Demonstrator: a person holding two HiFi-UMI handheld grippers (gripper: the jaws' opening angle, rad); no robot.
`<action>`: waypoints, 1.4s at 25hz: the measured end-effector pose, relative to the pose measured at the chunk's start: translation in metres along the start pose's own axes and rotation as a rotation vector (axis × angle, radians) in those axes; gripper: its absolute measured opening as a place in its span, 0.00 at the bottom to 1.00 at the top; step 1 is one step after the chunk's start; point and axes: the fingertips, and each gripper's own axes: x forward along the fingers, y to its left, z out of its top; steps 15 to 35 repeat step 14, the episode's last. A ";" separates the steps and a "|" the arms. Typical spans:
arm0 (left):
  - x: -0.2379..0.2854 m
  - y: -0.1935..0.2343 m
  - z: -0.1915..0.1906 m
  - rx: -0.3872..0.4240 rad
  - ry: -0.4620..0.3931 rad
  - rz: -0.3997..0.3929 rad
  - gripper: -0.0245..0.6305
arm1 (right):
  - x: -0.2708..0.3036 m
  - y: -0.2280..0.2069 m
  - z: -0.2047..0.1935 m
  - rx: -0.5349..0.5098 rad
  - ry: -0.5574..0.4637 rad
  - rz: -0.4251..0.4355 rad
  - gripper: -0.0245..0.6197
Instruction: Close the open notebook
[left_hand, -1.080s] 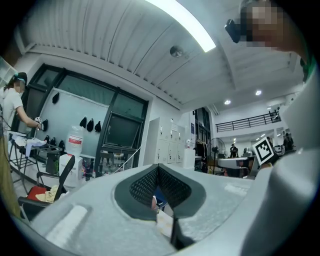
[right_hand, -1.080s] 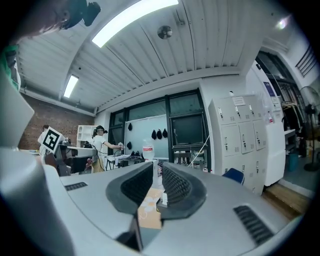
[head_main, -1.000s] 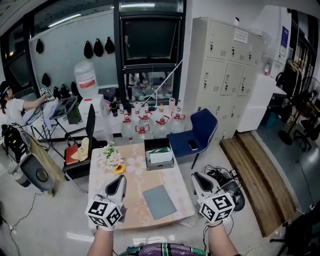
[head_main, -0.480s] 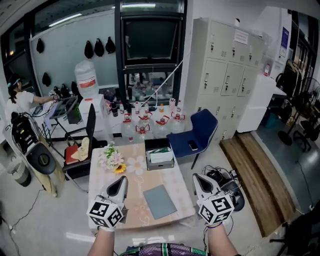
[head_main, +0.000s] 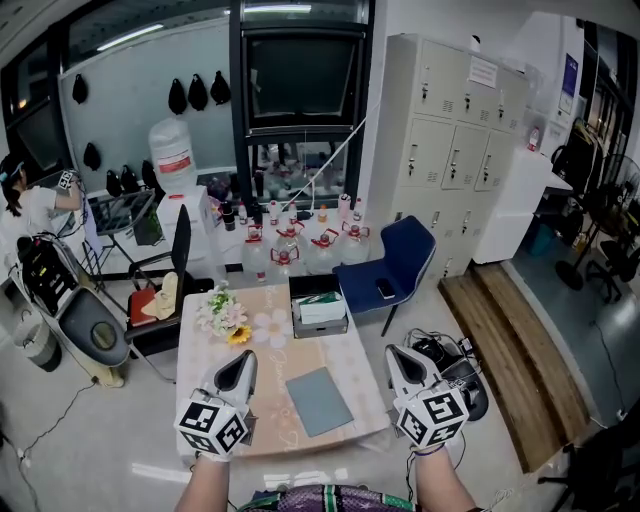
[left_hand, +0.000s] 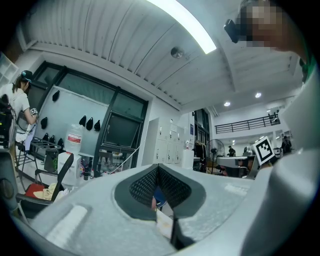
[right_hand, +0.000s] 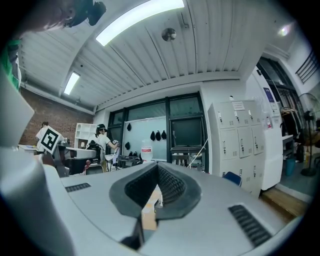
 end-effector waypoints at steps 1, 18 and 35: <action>0.000 0.000 -0.001 0.000 0.000 0.000 0.06 | 0.000 0.000 0.000 0.003 -0.001 -0.001 0.04; 0.004 -0.002 -0.002 -0.003 0.004 -0.010 0.06 | -0.002 -0.004 -0.002 0.020 0.004 -0.014 0.04; 0.004 -0.002 -0.002 -0.003 0.004 -0.010 0.06 | -0.002 -0.004 -0.002 0.020 0.004 -0.014 0.04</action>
